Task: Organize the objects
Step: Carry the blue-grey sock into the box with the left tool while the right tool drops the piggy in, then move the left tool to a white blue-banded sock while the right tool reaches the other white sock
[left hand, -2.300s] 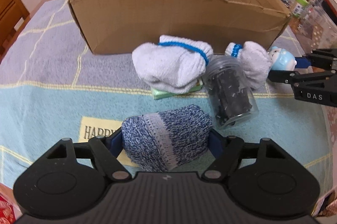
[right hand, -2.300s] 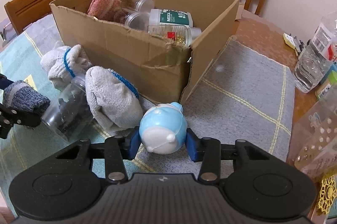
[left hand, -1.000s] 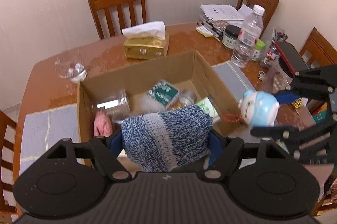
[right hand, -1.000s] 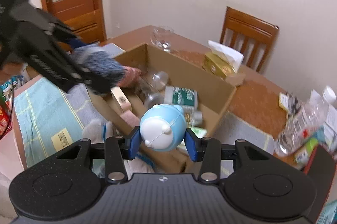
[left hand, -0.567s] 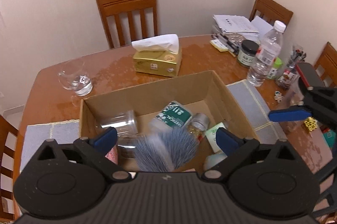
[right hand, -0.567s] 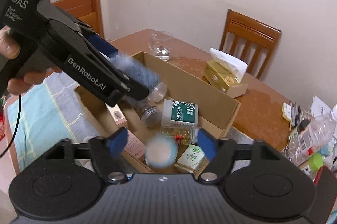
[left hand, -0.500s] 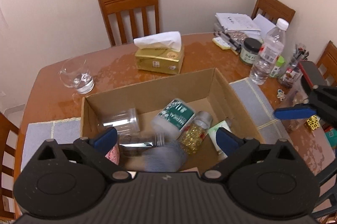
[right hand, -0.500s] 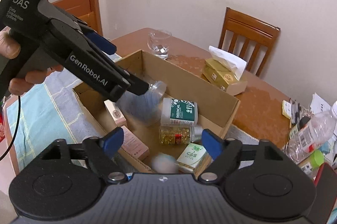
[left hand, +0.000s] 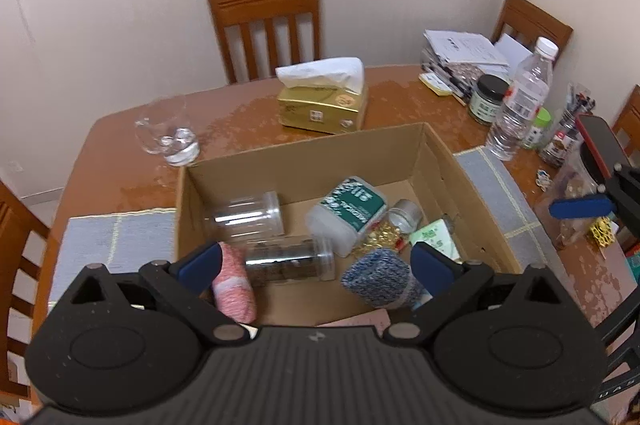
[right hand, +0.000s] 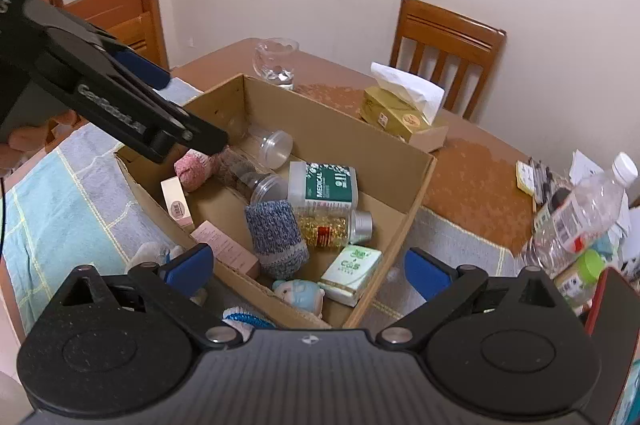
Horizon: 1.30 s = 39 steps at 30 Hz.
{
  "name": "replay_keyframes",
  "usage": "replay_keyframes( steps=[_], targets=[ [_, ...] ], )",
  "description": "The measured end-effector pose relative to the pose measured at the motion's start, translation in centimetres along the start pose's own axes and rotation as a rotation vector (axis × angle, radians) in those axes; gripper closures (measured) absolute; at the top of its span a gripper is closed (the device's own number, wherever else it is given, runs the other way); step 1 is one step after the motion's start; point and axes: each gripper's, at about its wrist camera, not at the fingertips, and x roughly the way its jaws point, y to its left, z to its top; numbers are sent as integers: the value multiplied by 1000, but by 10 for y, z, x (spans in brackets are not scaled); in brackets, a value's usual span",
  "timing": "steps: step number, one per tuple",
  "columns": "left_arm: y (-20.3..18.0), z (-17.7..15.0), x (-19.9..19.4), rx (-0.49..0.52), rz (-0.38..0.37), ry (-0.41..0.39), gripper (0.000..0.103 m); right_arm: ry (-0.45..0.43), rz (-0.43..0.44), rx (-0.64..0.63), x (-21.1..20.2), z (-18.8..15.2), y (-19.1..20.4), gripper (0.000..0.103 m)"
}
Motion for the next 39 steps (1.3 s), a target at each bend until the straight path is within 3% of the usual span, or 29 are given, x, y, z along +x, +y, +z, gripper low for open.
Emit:
replay_keyframes(
  steps=[13,24,31,39],
  targets=[
    [10,-44,-21,-87,92,-25,2,45,-25,170,4,-29,9,0],
    [14,-102,-17,-138,112,57,2,120,-35,325,26,-67,18,0],
    [29,-125,-15,-190,127,100,2,137,-31,393,43,-65,19,0],
    [33,-130,-15,-186,127,107,2,161,-34,433,67,-59,25,0]
  ],
)
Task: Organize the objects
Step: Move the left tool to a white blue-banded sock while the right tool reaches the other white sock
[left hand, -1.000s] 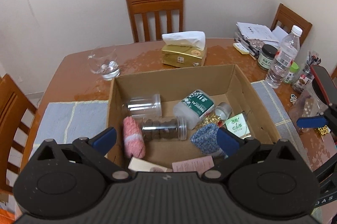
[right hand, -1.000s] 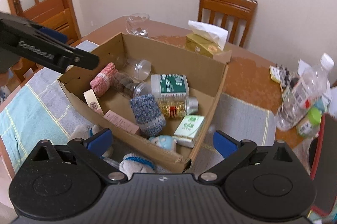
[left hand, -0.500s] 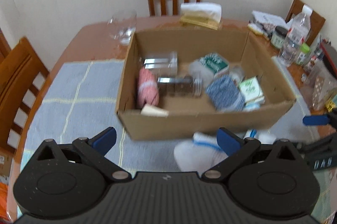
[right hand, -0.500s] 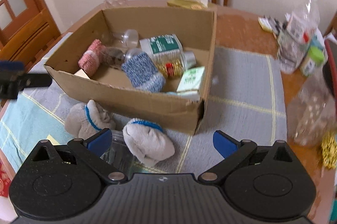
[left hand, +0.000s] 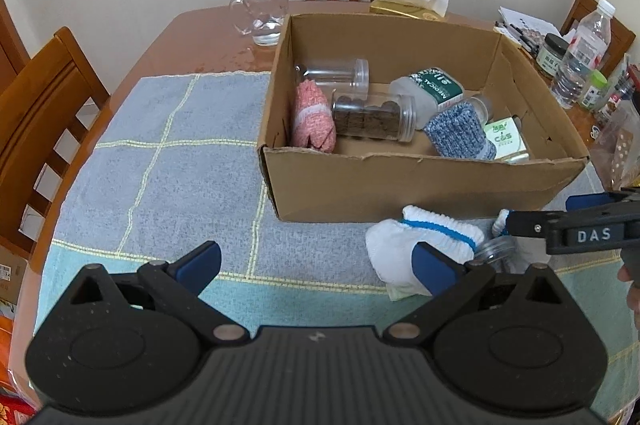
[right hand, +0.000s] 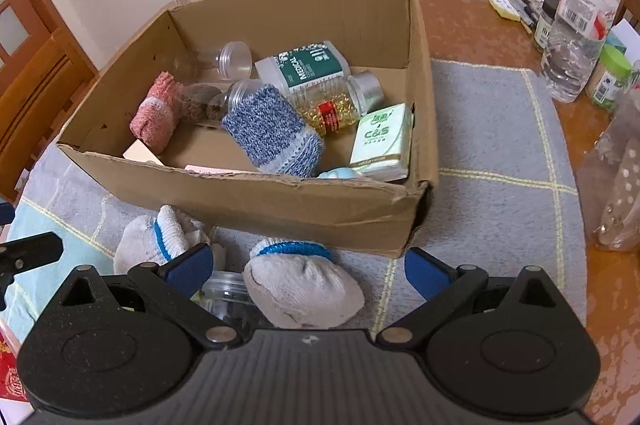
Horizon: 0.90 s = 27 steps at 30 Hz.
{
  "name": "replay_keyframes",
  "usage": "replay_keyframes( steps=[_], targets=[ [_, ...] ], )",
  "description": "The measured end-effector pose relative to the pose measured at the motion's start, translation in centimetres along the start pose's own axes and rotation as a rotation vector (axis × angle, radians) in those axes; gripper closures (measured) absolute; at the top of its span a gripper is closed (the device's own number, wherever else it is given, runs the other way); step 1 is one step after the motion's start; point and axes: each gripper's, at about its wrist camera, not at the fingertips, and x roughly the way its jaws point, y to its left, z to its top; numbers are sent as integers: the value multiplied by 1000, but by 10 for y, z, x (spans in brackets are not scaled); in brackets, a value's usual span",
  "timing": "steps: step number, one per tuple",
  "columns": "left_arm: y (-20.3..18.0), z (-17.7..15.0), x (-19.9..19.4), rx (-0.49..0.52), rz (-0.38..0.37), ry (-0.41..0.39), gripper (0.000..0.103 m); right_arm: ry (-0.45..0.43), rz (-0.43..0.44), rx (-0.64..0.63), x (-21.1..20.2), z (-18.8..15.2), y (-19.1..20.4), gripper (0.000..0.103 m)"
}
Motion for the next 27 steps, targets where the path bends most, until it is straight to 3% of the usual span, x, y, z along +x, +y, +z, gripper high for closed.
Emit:
replay_keyframes(
  steps=[9,21,27],
  targets=[
    [0,-3,7,1,-14,30,2,21,-66,21,4,-2,-10,0],
    [-24,1,13,53,-58,46,2,6,-122,175,-16,-27,-66,0],
    [-34,3,16,70,-73,50,2,-17,-193,213,-26,-33,-87,0]
  ],
)
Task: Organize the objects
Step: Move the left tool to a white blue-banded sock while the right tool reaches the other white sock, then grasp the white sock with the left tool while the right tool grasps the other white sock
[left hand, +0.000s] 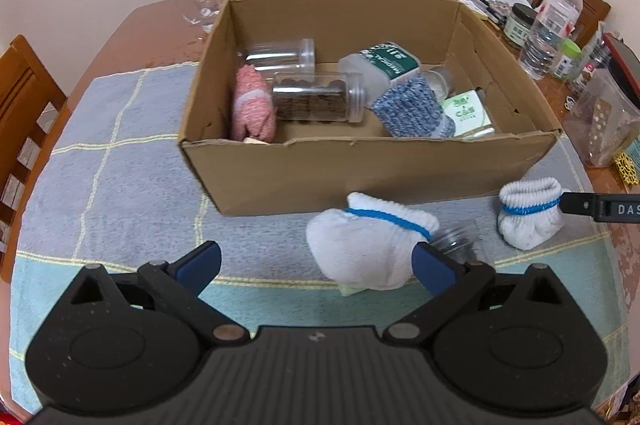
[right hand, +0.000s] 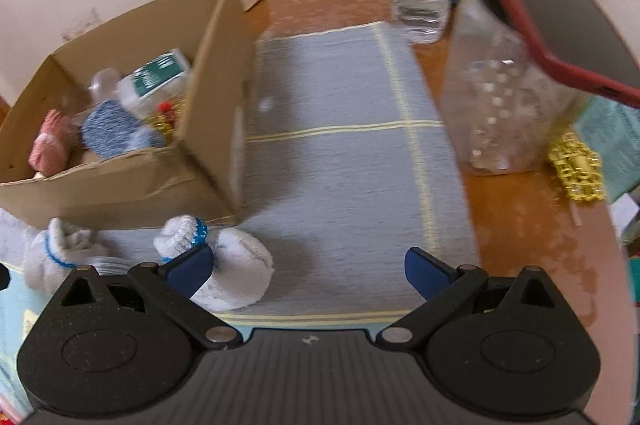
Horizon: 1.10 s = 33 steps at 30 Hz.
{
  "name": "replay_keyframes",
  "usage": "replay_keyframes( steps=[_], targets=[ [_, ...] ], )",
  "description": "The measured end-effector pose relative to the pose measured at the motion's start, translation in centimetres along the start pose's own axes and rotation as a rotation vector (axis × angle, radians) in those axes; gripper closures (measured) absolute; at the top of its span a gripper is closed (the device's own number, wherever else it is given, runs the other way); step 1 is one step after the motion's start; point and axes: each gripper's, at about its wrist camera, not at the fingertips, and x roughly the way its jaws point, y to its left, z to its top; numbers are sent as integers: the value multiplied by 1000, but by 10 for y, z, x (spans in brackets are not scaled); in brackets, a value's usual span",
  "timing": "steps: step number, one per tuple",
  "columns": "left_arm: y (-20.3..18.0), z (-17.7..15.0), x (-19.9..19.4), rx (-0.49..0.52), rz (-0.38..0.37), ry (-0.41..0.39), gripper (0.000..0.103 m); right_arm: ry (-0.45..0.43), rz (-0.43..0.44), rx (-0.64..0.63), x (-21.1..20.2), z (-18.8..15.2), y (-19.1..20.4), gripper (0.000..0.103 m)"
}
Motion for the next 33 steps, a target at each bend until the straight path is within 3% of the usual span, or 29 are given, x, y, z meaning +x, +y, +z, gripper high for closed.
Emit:
replay_keyframes(
  steps=[8,17,33],
  targets=[
    [-13,-1,10,25,-28,9,2,4,81,-89,5,-15,3,0],
    [-13,-13,25,63,-52,16,2,15,35,-296,32,-31,29,0],
    [-23,-9,59,227,-105,58,2,3,61,-374,51,-20,30,0]
  ],
)
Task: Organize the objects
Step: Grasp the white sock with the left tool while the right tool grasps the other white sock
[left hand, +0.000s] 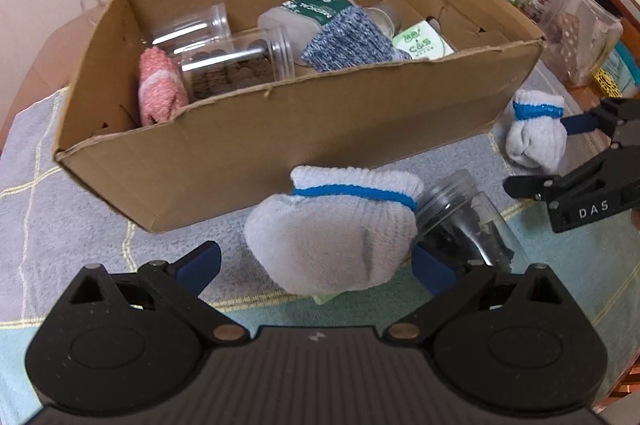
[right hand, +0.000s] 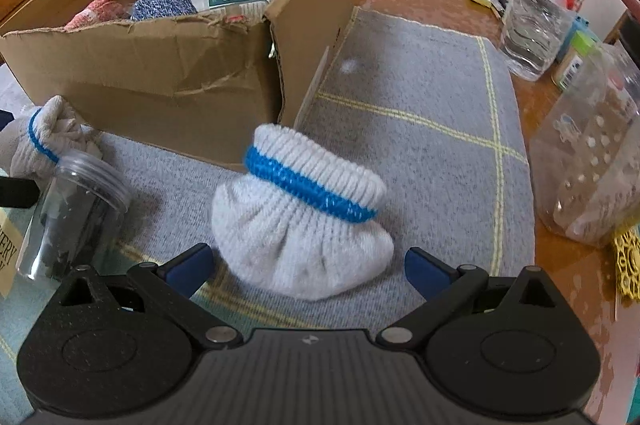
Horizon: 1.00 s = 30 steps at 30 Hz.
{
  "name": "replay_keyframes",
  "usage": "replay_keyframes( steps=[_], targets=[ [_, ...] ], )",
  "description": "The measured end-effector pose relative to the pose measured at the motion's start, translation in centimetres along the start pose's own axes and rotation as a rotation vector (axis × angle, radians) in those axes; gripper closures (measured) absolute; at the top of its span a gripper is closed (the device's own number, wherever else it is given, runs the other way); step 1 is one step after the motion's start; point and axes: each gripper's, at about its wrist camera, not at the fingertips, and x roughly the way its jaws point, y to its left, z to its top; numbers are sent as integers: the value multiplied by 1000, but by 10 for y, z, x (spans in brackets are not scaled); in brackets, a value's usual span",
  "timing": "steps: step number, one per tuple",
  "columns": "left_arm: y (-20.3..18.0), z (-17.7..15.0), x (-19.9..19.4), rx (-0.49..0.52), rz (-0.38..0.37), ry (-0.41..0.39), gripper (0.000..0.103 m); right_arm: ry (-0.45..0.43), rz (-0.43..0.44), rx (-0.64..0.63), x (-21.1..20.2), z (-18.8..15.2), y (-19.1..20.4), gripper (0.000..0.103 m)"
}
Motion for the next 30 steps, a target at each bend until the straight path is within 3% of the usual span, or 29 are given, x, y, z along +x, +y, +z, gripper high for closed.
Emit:
replay_keyframes(
  steps=[11,20,25,30],
  targets=[
    [4,8,13,20,-21,1,3,-16,9,-11,6,8,-2,0],
    [7,10,13,-7,-72,2,17,-17,3,-4,7,11,-2,0],
    [9,9,8,-15,-72,-1,22,-23,7,-8,1,10,2,17],
    [11,7,2,-16,-68,0,26,-21,0,-20,-6,12,4,27]
  ],
)
